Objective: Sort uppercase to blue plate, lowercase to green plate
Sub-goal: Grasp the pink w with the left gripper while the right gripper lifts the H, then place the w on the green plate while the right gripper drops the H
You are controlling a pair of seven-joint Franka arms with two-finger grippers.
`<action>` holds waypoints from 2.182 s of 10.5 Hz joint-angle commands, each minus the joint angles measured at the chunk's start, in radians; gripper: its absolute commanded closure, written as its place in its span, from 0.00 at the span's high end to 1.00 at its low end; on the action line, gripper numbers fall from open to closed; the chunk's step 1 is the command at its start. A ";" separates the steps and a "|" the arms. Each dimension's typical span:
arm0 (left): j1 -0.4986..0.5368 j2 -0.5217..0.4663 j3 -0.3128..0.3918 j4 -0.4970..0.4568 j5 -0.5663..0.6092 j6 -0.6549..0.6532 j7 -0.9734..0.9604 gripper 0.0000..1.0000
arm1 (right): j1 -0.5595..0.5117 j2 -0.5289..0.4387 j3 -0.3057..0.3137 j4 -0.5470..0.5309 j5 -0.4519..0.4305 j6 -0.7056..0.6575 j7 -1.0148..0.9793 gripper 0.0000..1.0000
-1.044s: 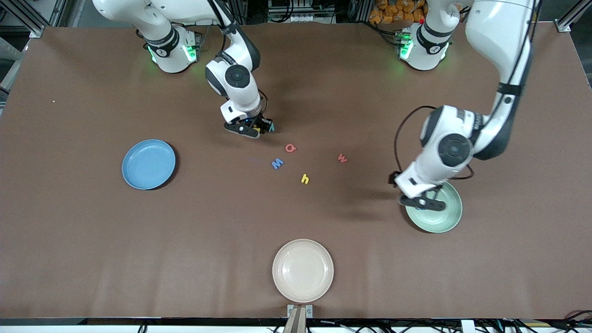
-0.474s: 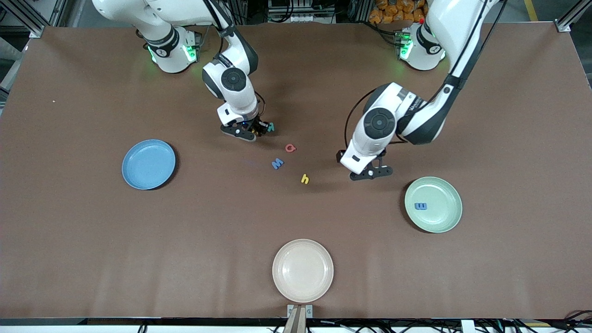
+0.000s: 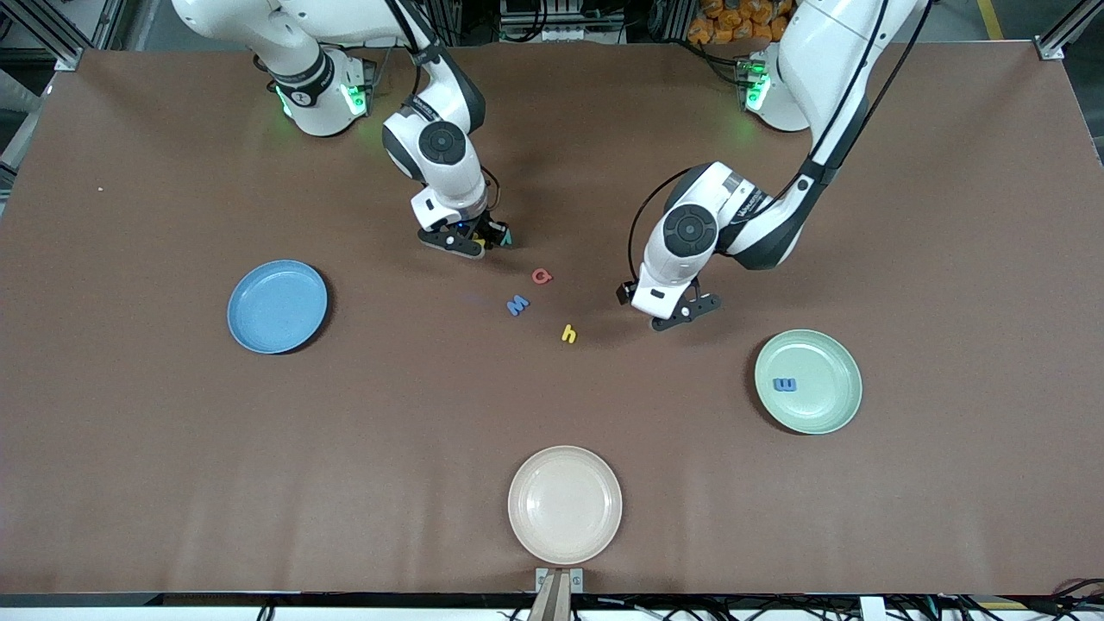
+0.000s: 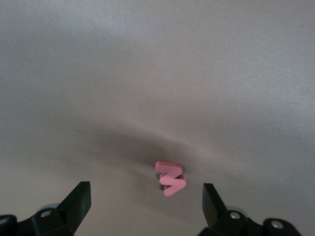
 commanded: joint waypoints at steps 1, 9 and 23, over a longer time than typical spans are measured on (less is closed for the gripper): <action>-0.004 0.017 -0.013 -0.016 0.026 0.060 -0.087 1.00 | -0.001 -0.004 0.004 0.005 -0.003 -0.005 0.005 0.40; -0.002 0.044 -0.009 -0.041 0.028 0.117 -0.093 0.86 | -0.015 -0.008 0.003 0.005 -0.007 -0.014 -0.041 0.23; 0.139 -0.078 0.000 0.045 0.099 0.003 0.118 0.00 | -0.536 -0.146 -0.083 0.064 -0.047 -0.291 -1.040 0.14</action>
